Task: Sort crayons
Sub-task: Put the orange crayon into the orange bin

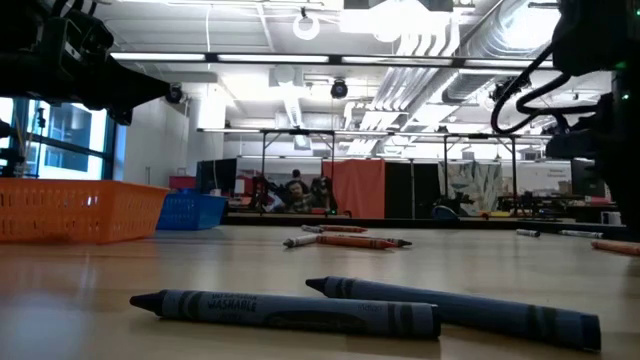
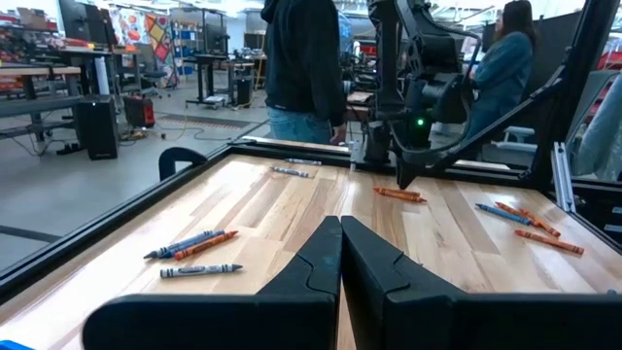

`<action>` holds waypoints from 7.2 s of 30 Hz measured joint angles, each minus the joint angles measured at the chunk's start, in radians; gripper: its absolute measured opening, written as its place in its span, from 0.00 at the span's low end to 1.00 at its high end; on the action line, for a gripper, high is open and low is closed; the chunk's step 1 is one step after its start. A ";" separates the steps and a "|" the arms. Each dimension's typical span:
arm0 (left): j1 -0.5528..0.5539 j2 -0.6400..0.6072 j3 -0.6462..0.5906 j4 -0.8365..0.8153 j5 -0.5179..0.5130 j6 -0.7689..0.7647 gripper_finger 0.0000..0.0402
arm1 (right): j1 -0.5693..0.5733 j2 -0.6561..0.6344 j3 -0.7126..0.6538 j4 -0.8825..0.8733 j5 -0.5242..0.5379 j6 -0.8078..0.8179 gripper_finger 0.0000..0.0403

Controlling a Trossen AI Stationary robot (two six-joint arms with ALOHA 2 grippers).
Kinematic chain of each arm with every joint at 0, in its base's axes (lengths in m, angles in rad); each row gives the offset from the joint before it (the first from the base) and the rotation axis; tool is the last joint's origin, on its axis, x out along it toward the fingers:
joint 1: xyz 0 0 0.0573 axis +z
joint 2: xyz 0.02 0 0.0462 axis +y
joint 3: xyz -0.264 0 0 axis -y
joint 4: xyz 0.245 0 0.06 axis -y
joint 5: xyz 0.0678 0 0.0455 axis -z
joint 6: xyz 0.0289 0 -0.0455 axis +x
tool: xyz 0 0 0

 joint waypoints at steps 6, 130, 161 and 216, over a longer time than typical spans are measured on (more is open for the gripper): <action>0.000 0.000 0.000 0.000 0.000 0.000 0.00 | -0.001 0.021 -0.043 0.076 -0.006 0.027 0.27; 0.000 0.000 0.000 0.000 0.000 0.000 0.00 | -0.348 1.184 1.322 0.924 -0.112 -1.451 0.01; 0.000 0.000 0.000 0.000 0.000 0.000 0.00 | -0.349 1.228 1.322 1.015 -0.122 -1.462 0.26; -0.001 0.000 0.000 0.000 0.001 0.000 0.00 | -0.188 0.409 0.240 1.106 0.546 -1.005 0.30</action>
